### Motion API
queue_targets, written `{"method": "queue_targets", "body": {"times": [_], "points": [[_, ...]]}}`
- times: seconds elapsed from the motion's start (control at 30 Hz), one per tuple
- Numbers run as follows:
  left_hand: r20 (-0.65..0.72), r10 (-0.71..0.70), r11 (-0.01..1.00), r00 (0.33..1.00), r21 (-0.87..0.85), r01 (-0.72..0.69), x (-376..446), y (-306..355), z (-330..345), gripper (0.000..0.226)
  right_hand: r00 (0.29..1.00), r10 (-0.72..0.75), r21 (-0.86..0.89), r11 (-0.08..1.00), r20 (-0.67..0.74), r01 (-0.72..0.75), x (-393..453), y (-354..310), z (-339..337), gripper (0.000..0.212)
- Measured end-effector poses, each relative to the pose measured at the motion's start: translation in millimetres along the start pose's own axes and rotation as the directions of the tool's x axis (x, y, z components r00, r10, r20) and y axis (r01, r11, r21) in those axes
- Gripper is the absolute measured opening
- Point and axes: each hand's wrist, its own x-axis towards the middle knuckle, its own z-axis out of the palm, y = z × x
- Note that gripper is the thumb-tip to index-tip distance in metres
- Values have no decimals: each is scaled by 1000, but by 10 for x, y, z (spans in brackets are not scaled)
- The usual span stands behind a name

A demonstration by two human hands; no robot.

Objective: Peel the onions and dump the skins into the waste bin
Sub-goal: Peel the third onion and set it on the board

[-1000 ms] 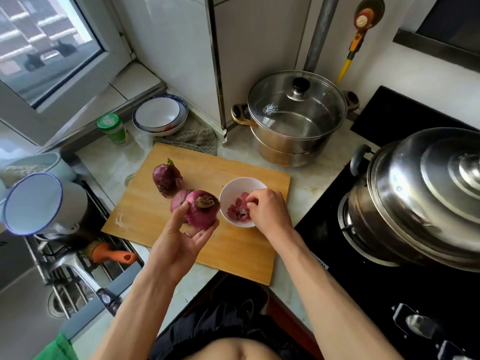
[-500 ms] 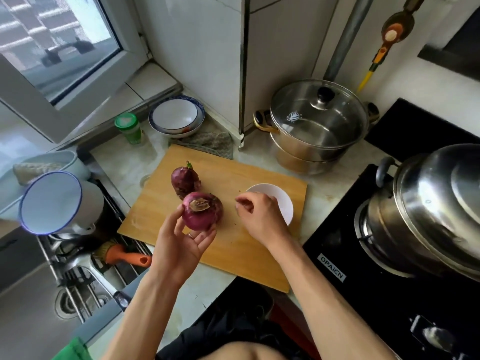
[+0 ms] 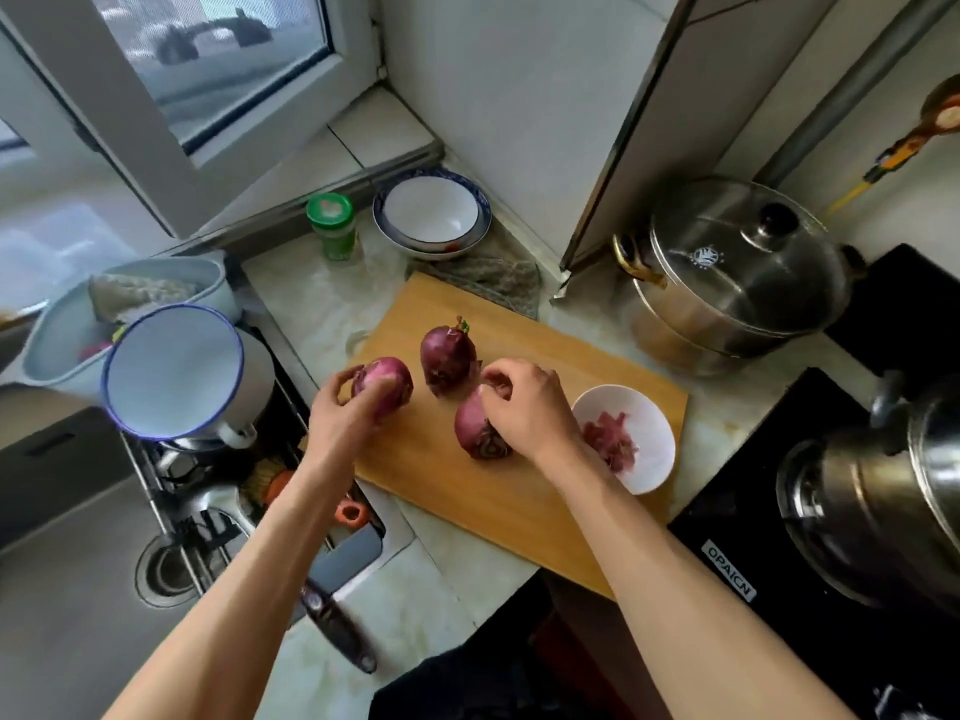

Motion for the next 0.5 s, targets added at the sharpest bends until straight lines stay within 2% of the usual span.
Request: {"method": "queue_targets", "body": {"times": [0.13,0.23,0.3,0.4,0.5], "points": [[-8,-27,999,1000,-45,26,161,-52,93,59,980,199,-28,980,16,-199,270,-114,122,33],[-8,-64,990,998,-124,62,187,-103,137,61,947,316,12,948,56,-317,493,-232,234,54],[-11,-73,987,997,-145,71,184,-126,163,63,942,329,48,942,65,-332,604,-308,308,64],[-21,-97,979,995,-182,92,194,-137,166,65,940,337,58,938,59,-341,755,-382,428,68],[-4,-74,985,997,-154,73,175,-155,150,58,921,378,84,919,94,-385,823,-409,504,73]]}}
